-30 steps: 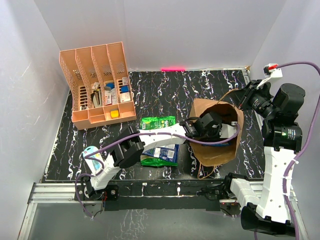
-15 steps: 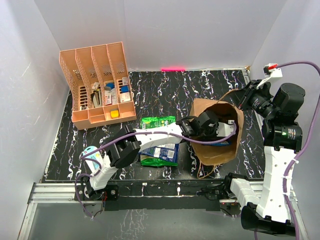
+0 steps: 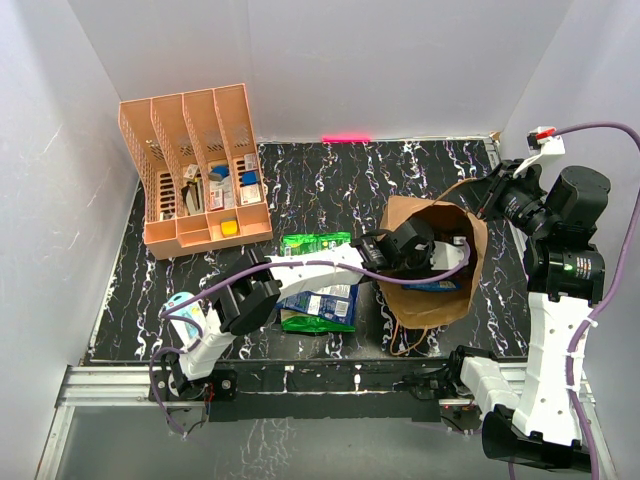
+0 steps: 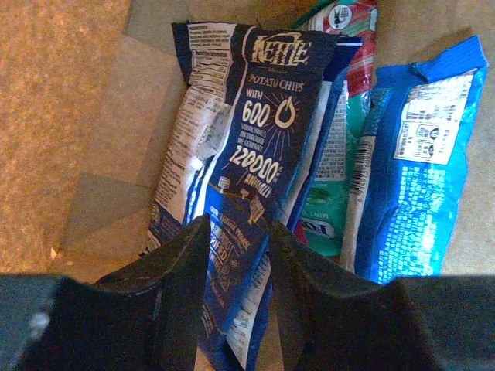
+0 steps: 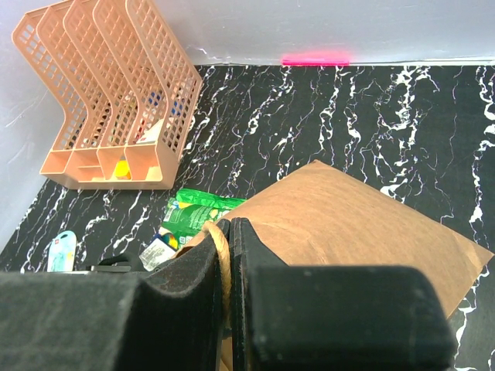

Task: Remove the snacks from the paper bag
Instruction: Take out the snack from the paper bag.

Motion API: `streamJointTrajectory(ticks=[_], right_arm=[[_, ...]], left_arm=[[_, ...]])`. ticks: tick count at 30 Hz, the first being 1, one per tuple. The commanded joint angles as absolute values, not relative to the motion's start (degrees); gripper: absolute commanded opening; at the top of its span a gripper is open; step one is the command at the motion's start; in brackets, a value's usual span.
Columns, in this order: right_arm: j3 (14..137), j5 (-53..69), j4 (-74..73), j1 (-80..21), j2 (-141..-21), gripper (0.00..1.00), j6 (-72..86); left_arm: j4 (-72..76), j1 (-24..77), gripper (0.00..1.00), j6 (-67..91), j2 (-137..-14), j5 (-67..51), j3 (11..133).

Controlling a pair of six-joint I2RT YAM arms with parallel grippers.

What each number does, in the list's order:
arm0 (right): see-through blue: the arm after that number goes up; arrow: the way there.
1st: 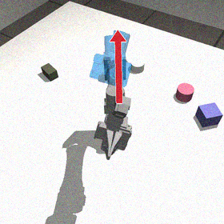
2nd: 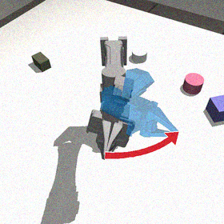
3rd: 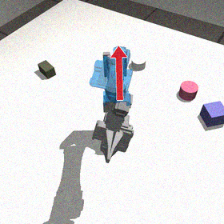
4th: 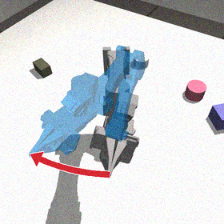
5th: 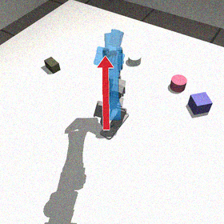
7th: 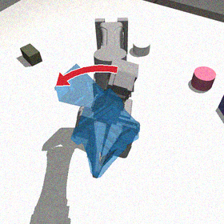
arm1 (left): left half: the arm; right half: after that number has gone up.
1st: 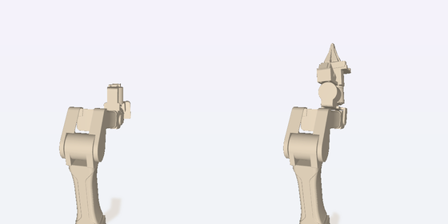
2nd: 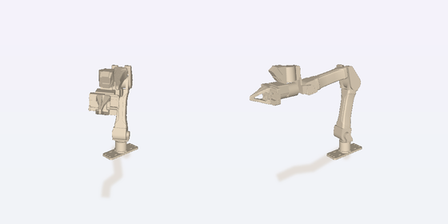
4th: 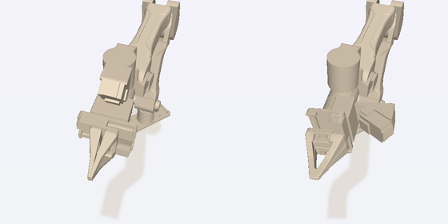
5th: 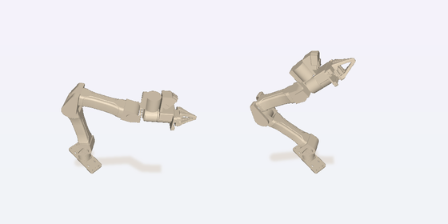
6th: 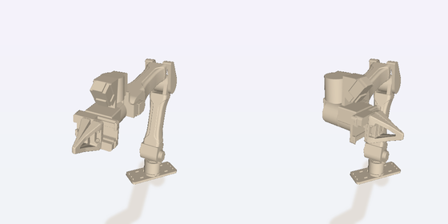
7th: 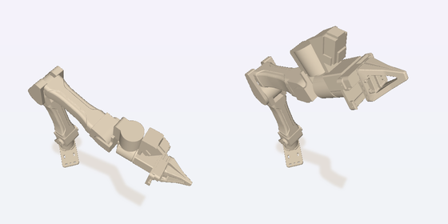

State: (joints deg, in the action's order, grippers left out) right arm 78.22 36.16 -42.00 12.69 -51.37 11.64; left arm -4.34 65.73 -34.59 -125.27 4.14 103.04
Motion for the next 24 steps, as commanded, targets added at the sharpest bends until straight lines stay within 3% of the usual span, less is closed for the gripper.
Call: streamJointTrajectory(ticks=[1,13,17,24], right_arm=[[80.6,36.0,-38.1,12.4,-50.8,0.08,10.9],[80.5,36.0,-38.1,12.4,-50.6,0.08,10.9],[80.5,36.0,-38.2,12.4,-50.5,0.08,11.0],[80.9,35.9,-38.3,12.4,-50.6,0.08,11.0]], left_arm=[[-4.1,65.5,0.36,-34.5,-120.6,2.4,101.5],[-3.7,65.5,0.35,-35.0,-121.9,3.8,101.5],[-1.8,65.5,0.29,-35.5,-123.6,7.2,102.7],[1.3,65.6,0.26,-39.4,-126.9,10.5,103.8]])
